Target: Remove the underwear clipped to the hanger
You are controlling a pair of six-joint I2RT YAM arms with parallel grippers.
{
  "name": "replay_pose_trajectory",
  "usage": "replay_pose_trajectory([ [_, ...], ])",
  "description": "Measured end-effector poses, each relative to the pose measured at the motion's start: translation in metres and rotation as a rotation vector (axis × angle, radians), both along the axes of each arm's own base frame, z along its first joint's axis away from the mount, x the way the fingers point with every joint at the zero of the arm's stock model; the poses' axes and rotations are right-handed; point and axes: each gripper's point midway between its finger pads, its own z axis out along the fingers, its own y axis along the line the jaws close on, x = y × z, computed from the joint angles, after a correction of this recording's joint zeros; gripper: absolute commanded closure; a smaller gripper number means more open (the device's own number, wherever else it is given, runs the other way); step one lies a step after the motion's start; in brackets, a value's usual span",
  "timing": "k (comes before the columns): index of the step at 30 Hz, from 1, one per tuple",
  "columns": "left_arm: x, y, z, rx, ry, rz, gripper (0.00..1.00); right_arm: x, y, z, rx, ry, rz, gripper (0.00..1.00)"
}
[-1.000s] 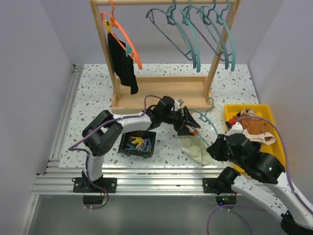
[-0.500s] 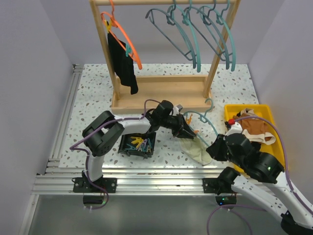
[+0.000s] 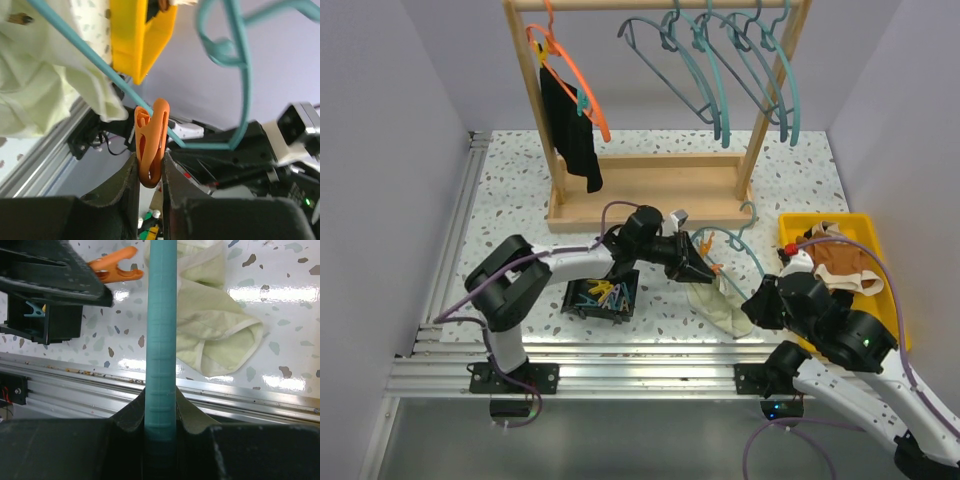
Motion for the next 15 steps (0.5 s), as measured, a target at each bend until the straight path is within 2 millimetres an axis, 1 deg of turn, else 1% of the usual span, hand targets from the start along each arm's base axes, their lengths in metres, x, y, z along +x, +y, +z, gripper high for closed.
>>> replay_pose_trajectory([
  [3, -0.007, 0.009, 0.031, -0.052, -0.067, -0.007, 1.0, 0.0, 0.0, 0.0, 0.001, 0.0, -0.004, 1.0],
  [5, -0.014, 0.017, 0.047, -0.069, -0.134, -0.019, 1.0, 0.0, 0.0, 0.0, 0.003, 0.0, -0.008, 1.0],
  [6, -0.017, 0.023, 0.053, -0.061, -0.169, -0.021, 1.0, 0.0, 0.0, 0.0, 0.005, -0.001, -0.009, 1.0],
  [8, -0.022, 0.036, 0.057, -0.02, -0.235, -0.016, 1.0, 0.0, -0.001, 0.001, 0.009, -0.005, -0.011, 1.0],
  [11, -0.026, 0.07, 0.05, 0.11, -0.32, 0.024, 1.0, 0.0, -0.002, 0.002, 0.013, -0.013, -0.013, 1.0],
  [13, -0.026, 0.105, 0.042, 0.206, -0.366, 0.086, 1.0, 0.0, -0.002, 0.004, 0.015, -0.016, -0.014, 1.0],
  [15, -0.023, 0.146, 0.033, 0.297, -0.393, 0.169, 1.0, 0.0, -0.002, 0.007, 0.02, -0.023, -0.012, 1.0],
])
